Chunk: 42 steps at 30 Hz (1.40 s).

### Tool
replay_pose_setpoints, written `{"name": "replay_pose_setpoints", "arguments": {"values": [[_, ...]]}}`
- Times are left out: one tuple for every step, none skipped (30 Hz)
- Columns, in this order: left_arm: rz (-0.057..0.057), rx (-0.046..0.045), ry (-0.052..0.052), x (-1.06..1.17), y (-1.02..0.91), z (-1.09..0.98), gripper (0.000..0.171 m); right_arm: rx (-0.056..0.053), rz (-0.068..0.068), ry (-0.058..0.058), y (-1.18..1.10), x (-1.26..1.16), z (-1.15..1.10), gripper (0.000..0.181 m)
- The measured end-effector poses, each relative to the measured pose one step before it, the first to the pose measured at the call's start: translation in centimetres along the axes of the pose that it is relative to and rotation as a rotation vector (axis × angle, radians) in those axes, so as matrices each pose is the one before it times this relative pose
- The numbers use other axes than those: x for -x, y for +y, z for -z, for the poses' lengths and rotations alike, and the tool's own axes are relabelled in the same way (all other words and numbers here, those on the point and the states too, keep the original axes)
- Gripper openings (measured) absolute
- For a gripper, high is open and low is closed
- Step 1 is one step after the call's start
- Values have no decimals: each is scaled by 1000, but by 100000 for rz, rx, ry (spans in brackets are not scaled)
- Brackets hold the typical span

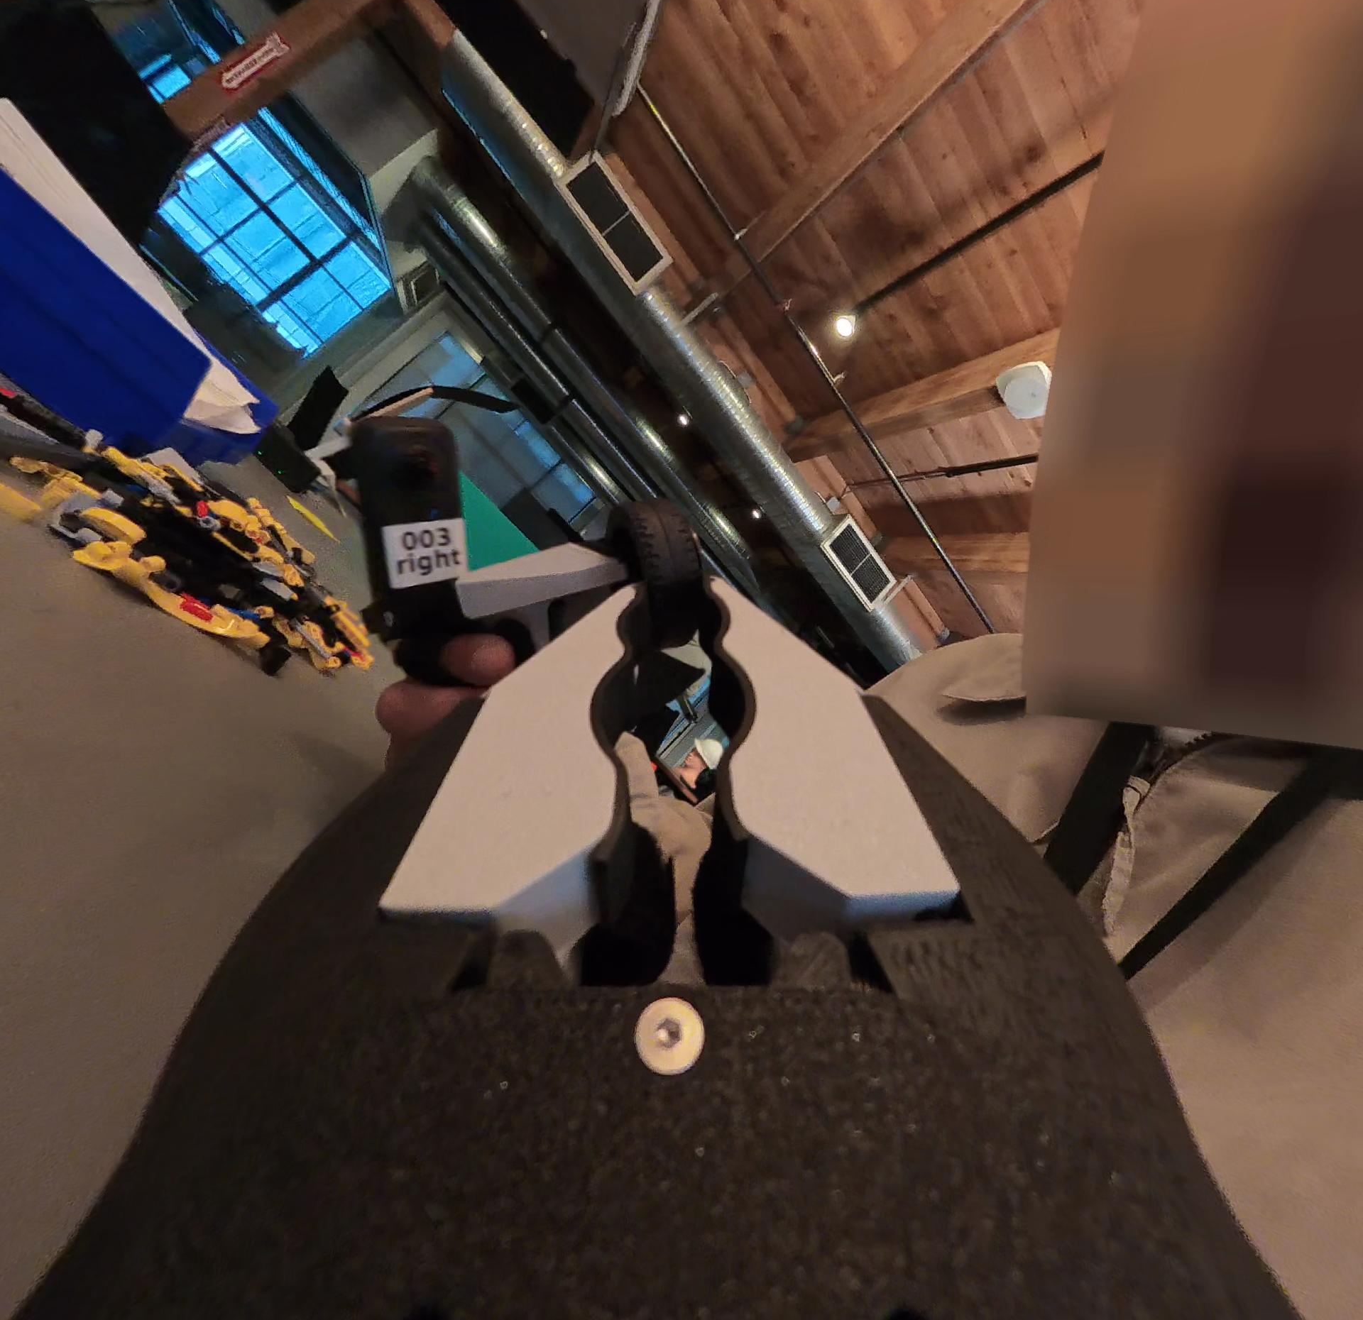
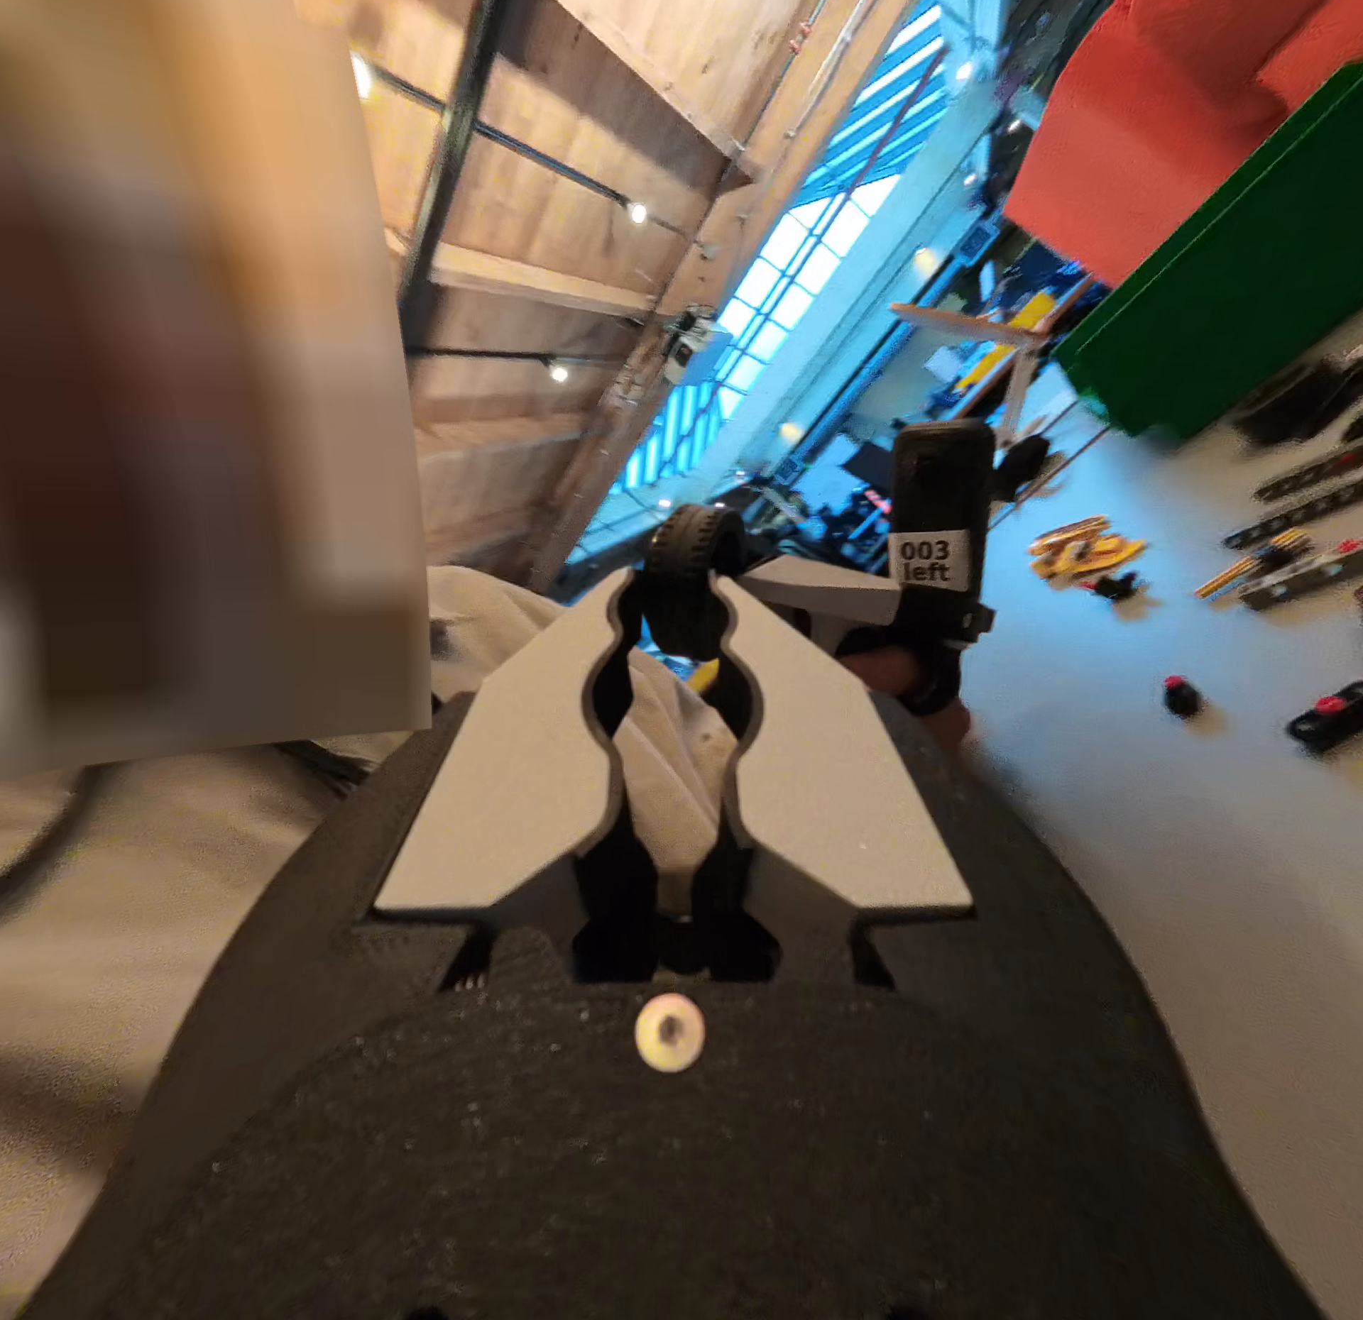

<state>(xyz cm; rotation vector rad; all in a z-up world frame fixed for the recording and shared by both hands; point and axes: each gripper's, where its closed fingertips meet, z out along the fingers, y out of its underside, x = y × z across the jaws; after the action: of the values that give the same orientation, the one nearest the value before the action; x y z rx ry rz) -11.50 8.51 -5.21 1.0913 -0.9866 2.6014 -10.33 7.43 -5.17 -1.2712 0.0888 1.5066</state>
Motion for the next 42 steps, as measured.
{"name": "replay_pose_setpoints", "arguments": {"values": [[-6, 1344, 451, -93, 170, 0, 12, 197, 1943, -608, 123, 292, -88, 16], [85, 1280, -169, 33, 173, -60, 12, -672, -2966, -2598, -45, 187, 18, 15], [572, 39, -803, 224, -5, 28, 12, -1237, -4277, -1445, -146, -145, 114, 14], [1931, 14, 554, 141, -40, 36, 12, -361, -3849, -2652, 26, 140, 46, 13], [1848, 273, 1662, -49, 8, -5, 13, -313, -2821, -3439, 84, 330, -55, 12], [525, 697, -751, 220, 115, -37, 12, 545, -2315, -3129, 221, 299, -48, 11], [401, 182, -2042, 419, 56, 19, 13, 1349, -1663, -5949, 358, 827, -223, 10], [1988, -1221, -8221, 1500, -145, 272, 0, 1219, 1550, -7337, 393, 1106, -401, 8], [3104, -2642, -6486, 1352, -444, 239, 0, 5408, -414, -12395, 998, 2094, -981, 8], [-3, -606, 3450, -495, -160, -127, 0, 8944, 6704, 7524, 1661, -1072, -1399, 8], [-6107, 3404, 99, -537, 639, -400, 0, 14073, 5481, 22627, 2273, -3686, -608, 10], [-6951, 3527, -3371, -83, 601, -289, 0, 5216, -2321, 8611, 953, -2060, 149, 10], [-1642, 826, -3020, 311, 124, 37, 0, -12000, -7779, -8841, -1908, 749, 1199, 9], [1757, -2696, -2072, 459, -466, 342, 0, -9177, 2780, -4865, -1813, 1234, 1285, 9], [860, -4355, -3515, 675, -839, 531, 0, -2067, 6292, 1528, -844, 660, 789, 9], [-858, -4026, -4593, 738, -892, 540, 0, 1995, 5567, 7019, -98, -374, 406, 9], [-2749, -3070, -3833, 493, -767, 410, 0, 2820, 3471, 8839, 250, -1046, 250, 9], [-5524, -2263, -3060, 119, -552, 220, 0, 745, 2356, 7835, 158, -1149, 180, 9], [-8322, -841, -3260, -81, -195, 79, 0, -2303, 1968, 9095, -223, -1435, 244, 8], [-9210, 790, -3501, -142, 164, -32, 6, -2472, 1757, 9998, -315, -1607, 380, 8], [-7509, 1637, -2594, -248, 343, -91, 18, -1016, 1810, 6246, -230, -977, 341, 9], [-4352, 1633, -304, -429, 364, -147, 28, -1101, 2269, 2946, -299, -309, 252, 8], [-1004, 1567, 957, -324, 326, -185, 30, -852, 3128, 1404, -214, 2, 123, 9], [2109, 1570, 1204, -63, 247, -188, 33, 2069, 2289, 923, 288, 12, -98, 9], [3980, 1551, 1840, 8, 180, -148, 35, 3231, 1381, 1845, 575, -201, -284, 8], [4168, 1524, 2115, 33, 171, -99, 35, 1615, 1508, 1504, 365, -114, -305, 9], [3524, 410, 1885, -11, 29, -1, 33, 890, 1242, 358, 169, 78, -156, 8], [1941, -397, 940, -1, -61, 94, 30, -640, -236, -2276, -126, 327, 46, 9], [497, -270, 77, 36, -13, 63, 20, -553, -2200, -3014, -96, 321, 41, 9], [-52, -372, -344, 13, -13, 60, 19, 621, -1218, -367, 147, -61, -80, 9], [-725, -427, 537, -173, -15, 58, 19, 1263, -2347, -2280, 229, 162, -128, 9], [-635, -555, 1570, -338, -39, 19, 18, 1019, -5284, -5572, 156, 483, -79, 8], [54, -631, 864, -175, -20, -22, 18, -475, -4221, -3567, 2, 194, -22, 8], [1198, -390, 617, -39, -34, 6, 18, -170, -2988, -2869, 53, 208, -30, 8], [2435, -67, 3218, -338, 8, -21, 9, -465, -2402, -5758, -70, 755, 41, 8], [2745, -419, 4352, -508, 13, -29, 9, -1001, -1447, -4297, -141, 591, -24, 8], [1945, -427, 966, -47, -35, 32, 7, -54, -1147, -1095, -18, 84, -14, 9], [328, -137, 207, -30, -21, 8, 7, -109, -977, -175, -53, -123, 13, 8], [459, -573, 2870, -413, -30, -89, 7, -1496, -3288, -5888, -206, 645, -10, 8], [2567, -999, 4353, -534, -22, -129, 0, -1705, -5402, -8298, -161, 921, -7, 9], [2610, -549, 1629, -115, -4, -38, 0, -934, -2367, -2397, -53, 184, 68, 9], [-375, 239, -1329, 161, -8, 44, 0, -69, -257, 1807, 16, -337, 121, 9]]}}
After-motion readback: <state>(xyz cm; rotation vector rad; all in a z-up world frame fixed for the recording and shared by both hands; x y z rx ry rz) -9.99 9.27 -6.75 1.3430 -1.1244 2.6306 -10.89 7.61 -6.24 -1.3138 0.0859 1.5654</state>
